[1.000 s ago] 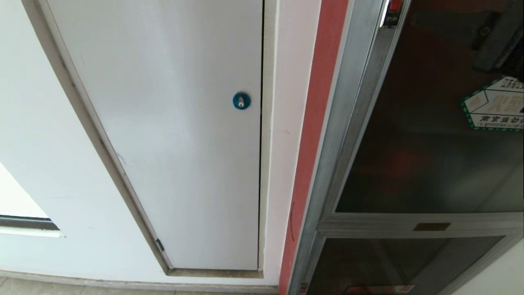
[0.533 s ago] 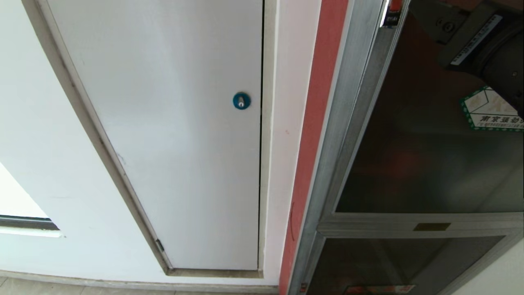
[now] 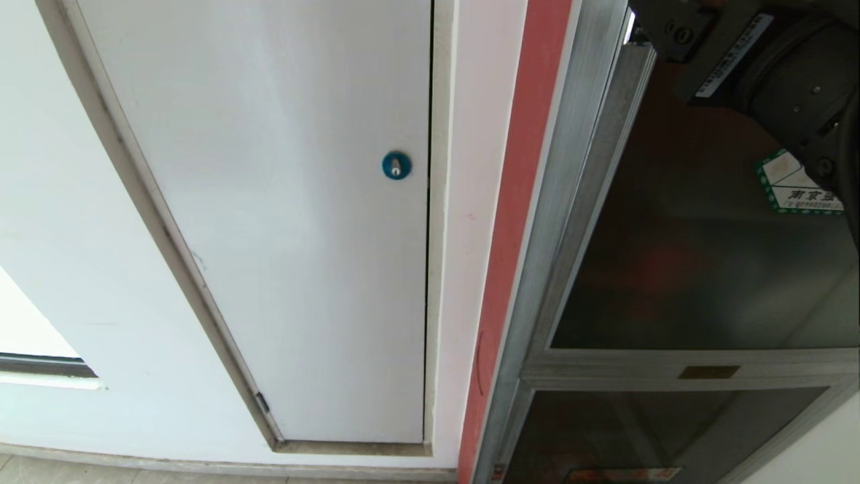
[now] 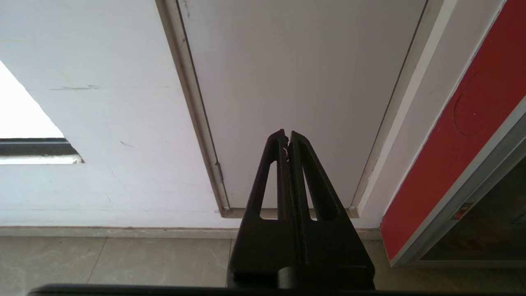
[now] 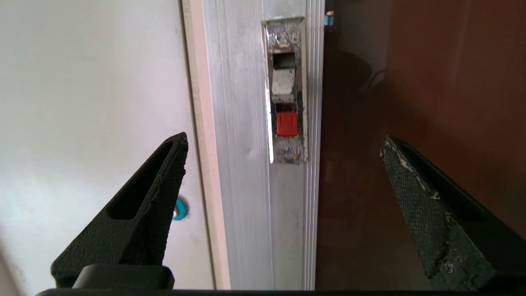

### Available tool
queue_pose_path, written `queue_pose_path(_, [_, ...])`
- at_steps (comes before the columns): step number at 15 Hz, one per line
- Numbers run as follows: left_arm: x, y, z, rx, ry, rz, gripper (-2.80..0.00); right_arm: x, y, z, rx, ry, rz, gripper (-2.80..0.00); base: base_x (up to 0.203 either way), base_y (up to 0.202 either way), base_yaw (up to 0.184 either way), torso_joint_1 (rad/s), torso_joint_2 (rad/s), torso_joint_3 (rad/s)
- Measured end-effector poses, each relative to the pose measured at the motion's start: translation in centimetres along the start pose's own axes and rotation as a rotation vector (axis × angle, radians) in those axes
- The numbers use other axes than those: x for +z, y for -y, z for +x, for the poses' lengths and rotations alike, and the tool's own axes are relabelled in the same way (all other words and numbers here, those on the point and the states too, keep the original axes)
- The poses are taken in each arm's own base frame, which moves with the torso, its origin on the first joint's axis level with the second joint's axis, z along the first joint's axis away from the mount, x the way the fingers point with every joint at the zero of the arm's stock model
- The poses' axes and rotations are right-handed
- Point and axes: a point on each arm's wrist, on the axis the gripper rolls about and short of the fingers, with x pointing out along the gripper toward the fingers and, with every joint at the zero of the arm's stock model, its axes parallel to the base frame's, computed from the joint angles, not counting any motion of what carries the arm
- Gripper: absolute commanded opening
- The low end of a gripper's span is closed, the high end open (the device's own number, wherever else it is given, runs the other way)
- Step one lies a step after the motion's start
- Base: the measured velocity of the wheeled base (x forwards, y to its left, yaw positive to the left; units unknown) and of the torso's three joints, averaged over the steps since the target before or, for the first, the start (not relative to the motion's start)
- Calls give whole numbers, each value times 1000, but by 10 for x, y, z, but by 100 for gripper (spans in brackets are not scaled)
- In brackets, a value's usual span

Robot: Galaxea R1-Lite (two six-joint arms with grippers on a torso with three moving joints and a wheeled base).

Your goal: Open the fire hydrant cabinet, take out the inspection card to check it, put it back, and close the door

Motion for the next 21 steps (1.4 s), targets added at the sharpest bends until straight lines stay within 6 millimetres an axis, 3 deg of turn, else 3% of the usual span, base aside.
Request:
queue_pose_path(15, [0, 0, 0, 0, 0, 0, -280, 18, -3, 24, -45, -31, -78, 0, 0, 0, 0, 0, 0, 0])
queue_pose_path(21, [0, 0, 0, 0, 0, 0, -280, 14, -3, 34, -68, -34, -101, 0, 0, 0, 0, 0, 0, 0])
